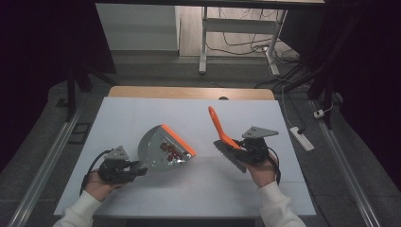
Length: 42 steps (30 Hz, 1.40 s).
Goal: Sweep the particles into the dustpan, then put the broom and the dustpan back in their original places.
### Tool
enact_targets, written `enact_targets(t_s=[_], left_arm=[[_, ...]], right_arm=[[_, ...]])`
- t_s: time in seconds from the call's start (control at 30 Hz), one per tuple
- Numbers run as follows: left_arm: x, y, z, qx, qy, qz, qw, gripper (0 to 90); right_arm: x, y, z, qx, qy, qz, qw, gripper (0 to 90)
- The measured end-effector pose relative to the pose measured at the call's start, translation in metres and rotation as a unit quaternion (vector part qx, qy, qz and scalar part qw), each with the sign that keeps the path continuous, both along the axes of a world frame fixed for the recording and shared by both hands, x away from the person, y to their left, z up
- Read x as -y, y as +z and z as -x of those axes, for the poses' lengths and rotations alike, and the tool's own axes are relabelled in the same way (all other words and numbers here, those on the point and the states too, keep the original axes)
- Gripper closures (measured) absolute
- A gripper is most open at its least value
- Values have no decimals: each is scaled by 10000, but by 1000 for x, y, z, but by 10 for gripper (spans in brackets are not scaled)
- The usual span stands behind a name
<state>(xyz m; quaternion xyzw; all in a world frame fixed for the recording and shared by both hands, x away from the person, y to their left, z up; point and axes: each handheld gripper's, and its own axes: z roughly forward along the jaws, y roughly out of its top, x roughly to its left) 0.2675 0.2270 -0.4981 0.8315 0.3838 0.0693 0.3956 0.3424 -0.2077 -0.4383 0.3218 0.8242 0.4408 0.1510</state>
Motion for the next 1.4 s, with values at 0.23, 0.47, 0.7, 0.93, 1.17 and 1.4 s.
enact_targets(t_s=[0.23, 0.47, 0.7, 0.93, 1.17, 1.4], left_arm=[[-1, 2, 2, -30, 174, 109, 9998, 622], [-3, 2, 2, -35, 376, 113, 9992, 622], [-7, 3, 2, -16, 595, 143, 9981, 622], [-10, 3, 3, 30, 832, 128, 9964, 622], [-15, 2, 7, 37, 1056, 162, 9943, 622], [-15, 0, 13, 144, 1324, 195, 9909, 621]], right_arm=[[7, 3, 4, 23, 70, -35, 10000, 700], [12, 1, 5, -3, 77, -2, 10000, 700], [17, 2, 7, -11, 49, -22, 10000, 700], [19, -2, 8, -62, 114, -20, 9999, 699], [22, -4, 12, -116, 189, -36, 9997, 700], [29, -3, 15, -153, 217, -139, 9996, 700]])
